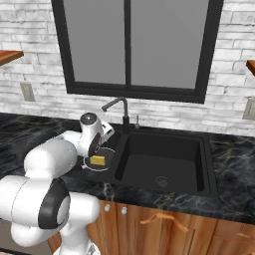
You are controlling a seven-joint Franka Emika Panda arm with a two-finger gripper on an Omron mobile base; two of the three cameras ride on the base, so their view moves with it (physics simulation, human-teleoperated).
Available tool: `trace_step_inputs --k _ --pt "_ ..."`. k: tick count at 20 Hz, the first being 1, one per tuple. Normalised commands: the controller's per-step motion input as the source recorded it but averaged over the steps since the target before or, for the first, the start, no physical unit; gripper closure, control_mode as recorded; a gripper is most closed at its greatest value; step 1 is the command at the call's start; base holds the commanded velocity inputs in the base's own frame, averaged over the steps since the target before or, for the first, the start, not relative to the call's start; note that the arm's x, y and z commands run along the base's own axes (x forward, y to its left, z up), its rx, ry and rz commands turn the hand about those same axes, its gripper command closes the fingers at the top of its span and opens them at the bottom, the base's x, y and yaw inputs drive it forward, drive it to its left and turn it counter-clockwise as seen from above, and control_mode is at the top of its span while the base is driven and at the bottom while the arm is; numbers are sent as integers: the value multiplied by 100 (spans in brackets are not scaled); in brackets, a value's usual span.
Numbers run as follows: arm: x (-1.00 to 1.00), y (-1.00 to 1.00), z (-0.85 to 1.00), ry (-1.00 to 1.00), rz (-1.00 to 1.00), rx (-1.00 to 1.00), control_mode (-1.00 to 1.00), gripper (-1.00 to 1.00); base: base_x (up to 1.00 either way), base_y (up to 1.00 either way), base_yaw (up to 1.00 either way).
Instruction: Pick the pan and sponge and place them into the sink. Then turn on the water.
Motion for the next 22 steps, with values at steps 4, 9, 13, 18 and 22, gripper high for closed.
trace_step_inputs --k 4,9,13,18,22 --pt "8 -72 56 5 -21 23 -100 -100 0 0 0" --pt "4 -80 1 -7 -14 28 -100 -100 0 0 0" --pt "31 -49 -12 -26 -9 24 -100 -100 0 0 0" --pt "72 -8 0 -25 -4 17 -100 -100 0 0 0" --pt "79 0 0 -20 0 17 -100 -100 0 0 0"
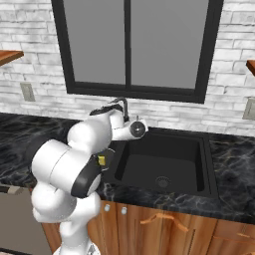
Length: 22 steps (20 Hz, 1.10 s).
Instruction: Pick the pan and sponge and place them into the sink. Then turn on the water.
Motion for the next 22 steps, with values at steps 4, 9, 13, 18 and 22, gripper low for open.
trace_step_inputs --k 4,9,13,18,22 --pt "53 -18 4 -11 0 6 -100 -100 0 0 0" --pt "25 -15 1 -6 0 1 -100 -100 0 0 0" --pt "28 -20 4 -5 0 3 -100 -100 0 0 0" --pt "42 -13 19 0 0 3 -100 -100 0 0 0" --pt "32 -10 4 -2 1 9 -100 -100 0 0 0"
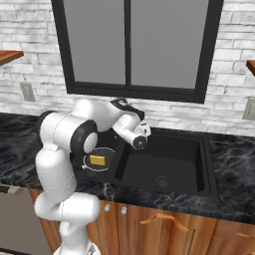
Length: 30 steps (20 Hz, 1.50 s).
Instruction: Pick the pan and sponge and place them into the sink. Then turn on the water.
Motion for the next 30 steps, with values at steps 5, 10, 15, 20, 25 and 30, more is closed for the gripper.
trace_step_inputs --k 5,10,15,20,25,30 --pt "24 -14 1 -4 1 11 -100 -100 0 0 0" --pt "42 0 0 0 0 5 -100 -100 0 0 0" --pt "41 0 0 0 0 1 -100 -100 0 0 0" --pt "36 0 0 0 0 1 -100 -100 0 0 0" --pt "28 0 -5 0 0 1 -100 -100 0 0 0" --pt "29 0 -13 0 0 3 -100 -100 0 0 0"
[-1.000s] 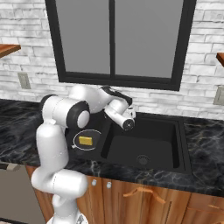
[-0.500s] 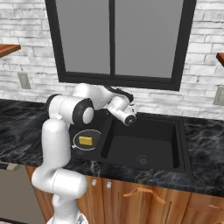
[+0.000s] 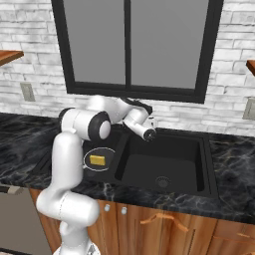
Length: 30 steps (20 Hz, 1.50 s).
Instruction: Pick the pan and sponge and place them into the sink. Then turn on the water.
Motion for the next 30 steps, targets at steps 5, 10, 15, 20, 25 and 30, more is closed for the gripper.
trace_step_inputs --k 5,10,15,20,25,30 --pt "34 0 -17 0 0 3 -100 -100 0 0 0" --pt "37 0 -17 0 0 3 -100 -100 0 0 0" --pt "48 0 -15 0 0 4 -100 -100 0 0 0" --pt "55 -7 -14 0 0 6 -100 -100 0 0 0" --pt "49 -2 -16 0 0 4 -100 -100 0 0 0" --pt "32 -1 -26 0 0 1 -100 -100 0 0 0"
